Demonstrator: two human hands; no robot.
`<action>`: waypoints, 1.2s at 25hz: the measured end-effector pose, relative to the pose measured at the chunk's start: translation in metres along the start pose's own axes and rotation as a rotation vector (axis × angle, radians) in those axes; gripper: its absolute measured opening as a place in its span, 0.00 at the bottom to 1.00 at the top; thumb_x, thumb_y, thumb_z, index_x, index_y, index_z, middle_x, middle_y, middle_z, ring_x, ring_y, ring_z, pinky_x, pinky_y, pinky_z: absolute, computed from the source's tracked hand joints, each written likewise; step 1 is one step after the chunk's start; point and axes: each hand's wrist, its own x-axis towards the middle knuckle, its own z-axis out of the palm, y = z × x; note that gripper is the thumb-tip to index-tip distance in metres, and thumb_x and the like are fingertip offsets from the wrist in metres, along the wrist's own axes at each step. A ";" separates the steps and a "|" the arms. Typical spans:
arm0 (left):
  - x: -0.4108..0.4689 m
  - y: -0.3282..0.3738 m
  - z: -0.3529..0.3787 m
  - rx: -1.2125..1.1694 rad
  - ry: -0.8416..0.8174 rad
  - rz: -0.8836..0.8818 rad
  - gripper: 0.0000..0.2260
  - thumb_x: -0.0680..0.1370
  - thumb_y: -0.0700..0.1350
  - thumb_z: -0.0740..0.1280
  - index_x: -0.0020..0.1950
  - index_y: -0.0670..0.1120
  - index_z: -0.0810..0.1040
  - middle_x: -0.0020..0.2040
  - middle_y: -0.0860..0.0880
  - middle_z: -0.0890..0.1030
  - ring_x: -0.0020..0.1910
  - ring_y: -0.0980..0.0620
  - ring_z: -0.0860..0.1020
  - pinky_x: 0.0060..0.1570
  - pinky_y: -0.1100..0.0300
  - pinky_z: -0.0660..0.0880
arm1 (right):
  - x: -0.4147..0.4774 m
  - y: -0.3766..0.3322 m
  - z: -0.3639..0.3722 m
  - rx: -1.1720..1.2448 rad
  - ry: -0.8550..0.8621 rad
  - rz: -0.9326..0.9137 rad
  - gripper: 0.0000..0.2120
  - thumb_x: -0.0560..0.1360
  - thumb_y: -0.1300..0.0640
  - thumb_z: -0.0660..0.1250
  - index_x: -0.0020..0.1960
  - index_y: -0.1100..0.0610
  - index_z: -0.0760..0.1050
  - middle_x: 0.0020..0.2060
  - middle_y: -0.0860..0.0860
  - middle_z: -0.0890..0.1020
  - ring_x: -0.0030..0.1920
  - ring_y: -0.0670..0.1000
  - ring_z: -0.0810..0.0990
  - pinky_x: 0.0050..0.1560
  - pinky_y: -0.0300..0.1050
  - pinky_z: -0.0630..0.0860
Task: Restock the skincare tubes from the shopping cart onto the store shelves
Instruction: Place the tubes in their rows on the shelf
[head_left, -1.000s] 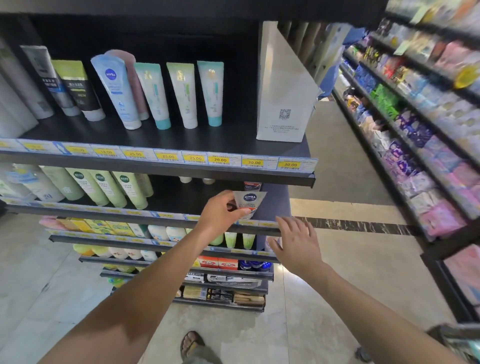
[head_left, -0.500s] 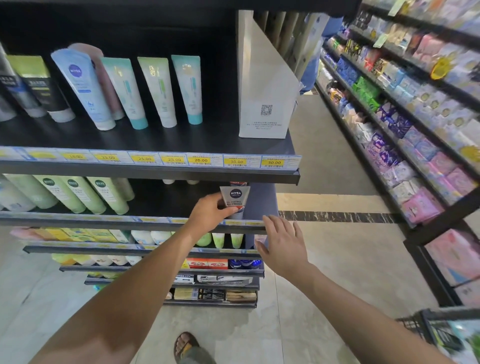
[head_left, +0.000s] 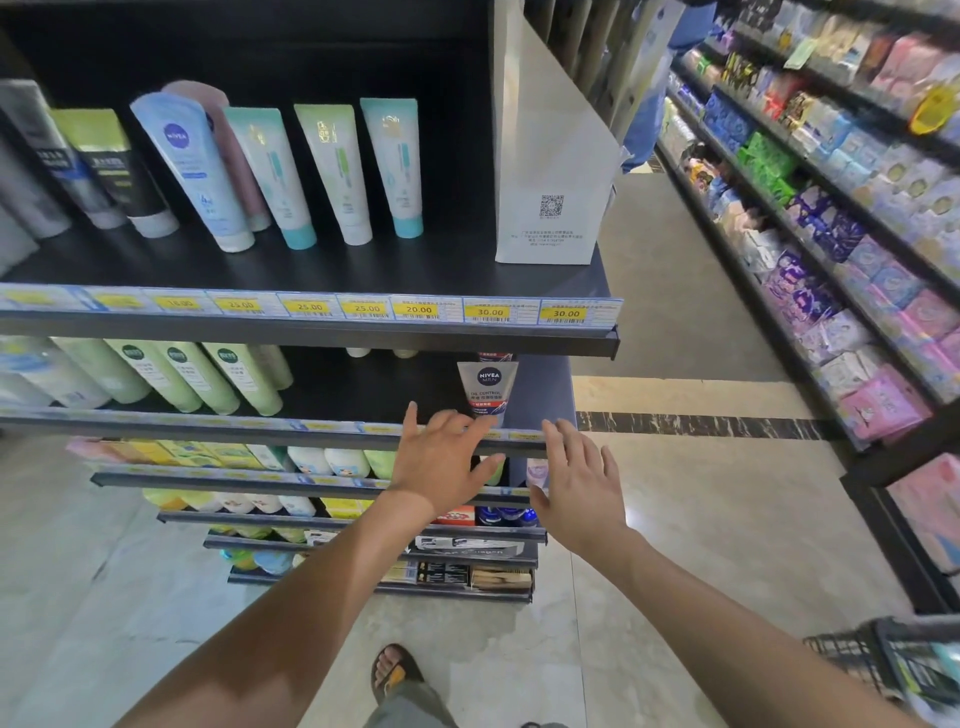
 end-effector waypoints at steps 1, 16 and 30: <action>0.001 0.002 0.000 0.008 -0.009 -0.006 0.25 0.82 0.67 0.52 0.77 0.62 0.63 0.69 0.56 0.77 0.74 0.51 0.69 0.77 0.30 0.49 | 0.000 0.000 0.001 0.001 0.000 0.000 0.41 0.77 0.38 0.64 0.81 0.48 0.48 0.81 0.51 0.57 0.79 0.57 0.59 0.78 0.61 0.59; 0.024 0.002 -0.007 -0.035 -0.037 -0.027 0.24 0.83 0.66 0.54 0.78 0.63 0.63 0.74 0.57 0.74 0.75 0.52 0.68 0.76 0.29 0.49 | 0.001 0.002 0.003 0.017 0.000 -0.002 0.40 0.77 0.38 0.64 0.82 0.47 0.48 0.82 0.50 0.56 0.80 0.56 0.59 0.77 0.62 0.60; -0.007 0.022 -0.028 0.034 -0.152 -0.124 0.27 0.83 0.66 0.53 0.81 0.59 0.57 0.81 0.54 0.62 0.82 0.51 0.56 0.80 0.37 0.48 | 0.008 0.011 -0.030 0.050 -0.071 -0.063 0.33 0.80 0.39 0.60 0.80 0.47 0.54 0.80 0.49 0.61 0.80 0.56 0.58 0.79 0.59 0.56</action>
